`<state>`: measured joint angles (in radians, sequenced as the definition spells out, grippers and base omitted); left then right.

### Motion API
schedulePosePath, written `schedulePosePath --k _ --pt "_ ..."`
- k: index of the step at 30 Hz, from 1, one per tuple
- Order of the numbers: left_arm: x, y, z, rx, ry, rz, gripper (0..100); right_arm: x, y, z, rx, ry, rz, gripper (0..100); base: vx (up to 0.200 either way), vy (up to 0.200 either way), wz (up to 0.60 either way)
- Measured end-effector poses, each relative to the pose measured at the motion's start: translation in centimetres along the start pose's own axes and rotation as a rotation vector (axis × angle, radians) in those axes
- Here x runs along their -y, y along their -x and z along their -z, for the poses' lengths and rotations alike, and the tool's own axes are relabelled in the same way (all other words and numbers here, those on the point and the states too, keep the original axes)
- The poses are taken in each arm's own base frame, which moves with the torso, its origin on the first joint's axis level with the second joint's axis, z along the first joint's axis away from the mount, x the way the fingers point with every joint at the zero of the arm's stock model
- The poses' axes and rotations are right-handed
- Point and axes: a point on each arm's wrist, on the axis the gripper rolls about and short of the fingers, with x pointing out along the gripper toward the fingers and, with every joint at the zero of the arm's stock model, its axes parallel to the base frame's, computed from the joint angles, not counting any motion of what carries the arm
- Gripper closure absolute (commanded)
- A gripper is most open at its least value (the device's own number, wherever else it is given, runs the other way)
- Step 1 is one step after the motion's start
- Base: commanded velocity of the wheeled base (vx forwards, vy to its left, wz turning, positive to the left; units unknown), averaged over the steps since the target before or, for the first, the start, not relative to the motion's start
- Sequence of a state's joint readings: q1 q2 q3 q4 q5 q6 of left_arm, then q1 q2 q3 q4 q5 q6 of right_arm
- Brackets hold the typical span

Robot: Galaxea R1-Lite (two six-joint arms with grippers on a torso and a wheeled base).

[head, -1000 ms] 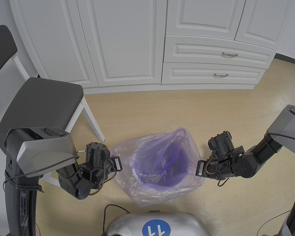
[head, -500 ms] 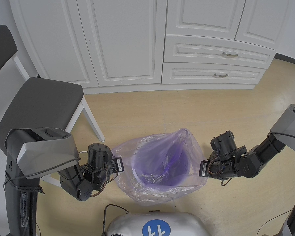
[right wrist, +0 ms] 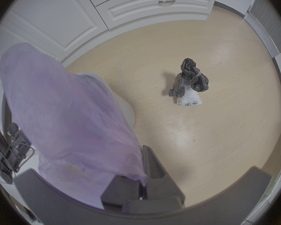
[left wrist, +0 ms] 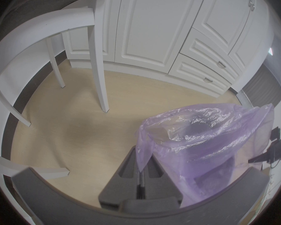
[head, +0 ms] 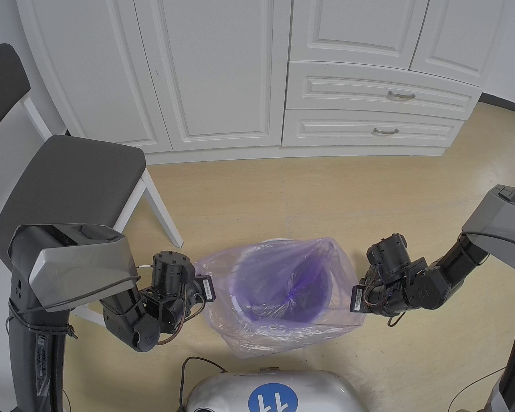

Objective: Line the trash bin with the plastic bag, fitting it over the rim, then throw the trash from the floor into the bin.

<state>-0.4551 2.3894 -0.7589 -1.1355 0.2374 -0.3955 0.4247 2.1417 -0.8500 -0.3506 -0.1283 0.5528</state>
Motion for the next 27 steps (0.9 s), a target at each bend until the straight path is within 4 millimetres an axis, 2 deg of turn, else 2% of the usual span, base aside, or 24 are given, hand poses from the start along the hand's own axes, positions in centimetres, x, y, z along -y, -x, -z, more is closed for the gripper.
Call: schedulePosePath --k 5,9,20,27 --pt "-0.4 1.1 0.2 -0.031 -0.075 -0.002 100 0.6 0.3 0.7 -0.036 0.073 0.070 100 0.000 0.000 0.00" --pt "-0.5 1.4 0.2 -0.033 -0.081 0.000 100 0.3 0.3 1.0 -0.037 0.095 0.083 100 0.000 0.000 0.00" --pt "-0.5 -1.0 1.6 0.028 -0.062 0.014 100 -2.0 -2.1 2.4 0.031 0.036 0.039 100 0.000 0.000 0.00" --pt "-0.7 -1.3 2.2 0.019 -0.062 0.007 100 -2.0 -3.0 3.3 0.008 0.047 0.053 100 0.000 0.000 0.00"
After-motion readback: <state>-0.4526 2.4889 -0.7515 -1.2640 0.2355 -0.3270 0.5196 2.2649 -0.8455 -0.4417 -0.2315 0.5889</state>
